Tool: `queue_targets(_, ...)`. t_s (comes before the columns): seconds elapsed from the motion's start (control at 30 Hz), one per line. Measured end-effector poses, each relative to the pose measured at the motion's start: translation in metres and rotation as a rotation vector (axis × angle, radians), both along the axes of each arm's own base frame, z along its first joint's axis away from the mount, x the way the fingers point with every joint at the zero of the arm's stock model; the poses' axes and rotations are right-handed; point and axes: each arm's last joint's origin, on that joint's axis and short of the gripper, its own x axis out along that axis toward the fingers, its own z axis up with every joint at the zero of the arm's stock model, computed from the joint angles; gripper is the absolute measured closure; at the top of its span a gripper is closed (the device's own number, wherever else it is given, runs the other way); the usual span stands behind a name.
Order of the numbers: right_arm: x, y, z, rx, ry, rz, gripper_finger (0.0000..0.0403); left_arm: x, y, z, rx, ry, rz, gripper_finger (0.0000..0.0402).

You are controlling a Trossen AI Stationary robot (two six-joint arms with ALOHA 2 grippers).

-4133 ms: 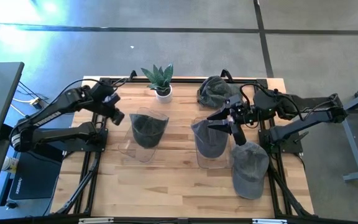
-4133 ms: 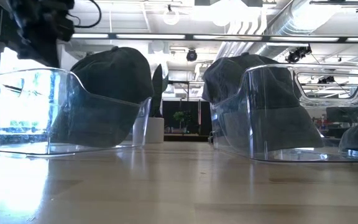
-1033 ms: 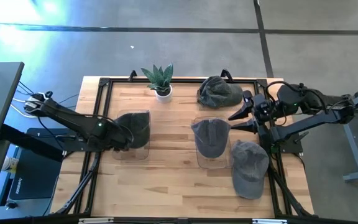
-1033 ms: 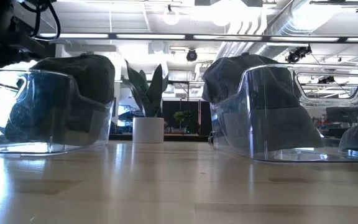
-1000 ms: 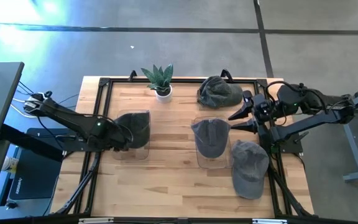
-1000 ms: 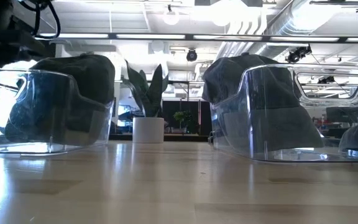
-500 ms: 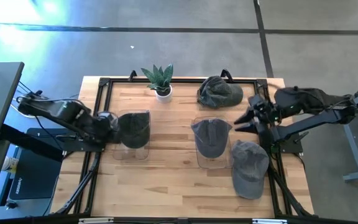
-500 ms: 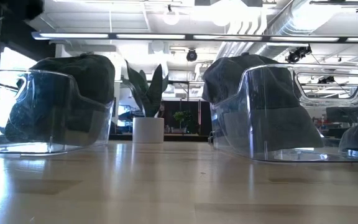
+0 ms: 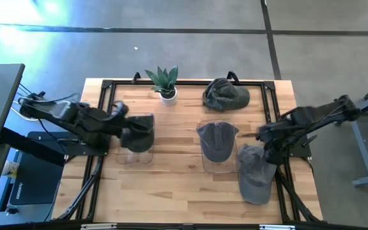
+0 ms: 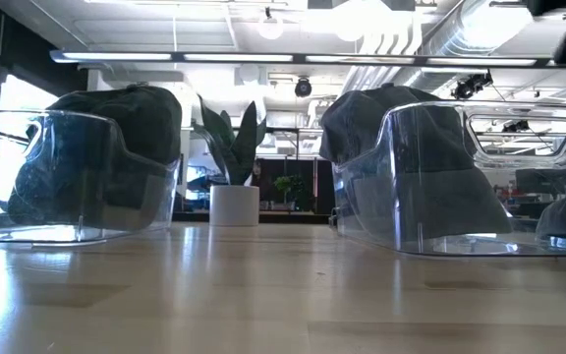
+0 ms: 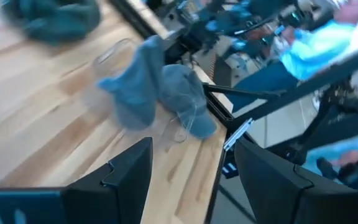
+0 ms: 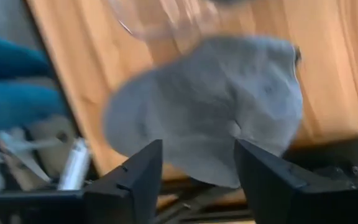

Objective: Pick & Place hat
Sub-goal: Put the gray cap into the right transparent bin

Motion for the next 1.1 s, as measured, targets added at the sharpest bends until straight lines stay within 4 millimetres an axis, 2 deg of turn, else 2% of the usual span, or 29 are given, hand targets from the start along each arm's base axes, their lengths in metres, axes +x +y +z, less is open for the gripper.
queue_targets(0.2, -0.001, 0.003, -0.060, -0.084, 0.147, 0.010, 0.0144, 0.048, -0.020, -0.011, 0.076, -0.019, -0.125, 0.0179)
queue_targets(0.33, 0.010, 0.004, -0.049, -0.226, 0.094, -0.049, 0.0138, 0.079, -0.034, -0.024, 0.071, -0.023, -0.227, 0.0179)
queue_targets(0.4, 0.009, 0.003, -0.054, -0.278, 0.153, -0.056, 0.0137, 0.089, -0.039, -0.028, 0.071, -0.030, -0.265, 0.0179)
queue_targets(0.47, 0.014, 0.005, -0.058, -0.257, 0.162, -0.048, 0.0137, 0.097, -0.042, -0.032, 0.057, -0.043, -0.295, 0.0179)
queue_targets(0.57, 0.015, 0.010, -0.071, -0.238, 0.223, 0.028, 0.0137, 0.101, -0.044, -0.035, 0.060, -0.032, -0.315, 0.0179)
queue_targets(0.7, 0.025, 0.015, -0.079, -0.272, 0.195, 0.106, 0.0137, 0.103, -0.044, -0.038, 0.072, -0.020, -0.308, 0.0179)
queue_targets(0.93, 0.026, 0.017, -0.111, -0.255, 0.299, 0.204, 0.0144, 0.103, -0.044, -0.038, 0.084, -0.024, -0.310, 0.0179)
queue_targets(1.03, 0.025, 0.018, -0.121, -0.259, 0.320, 0.210, 0.0171, 0.102, -0.045, -0.037, 0.084, -0.024, -0.318, 0.0179)
queue_targets(1.1, 0.024, 0.018, -0.126, -0.263, 0.331, 0.217, 0.0207, 0.102, -0.045, -0.037, 0.083, -0.025, -0.322, 0.0179)
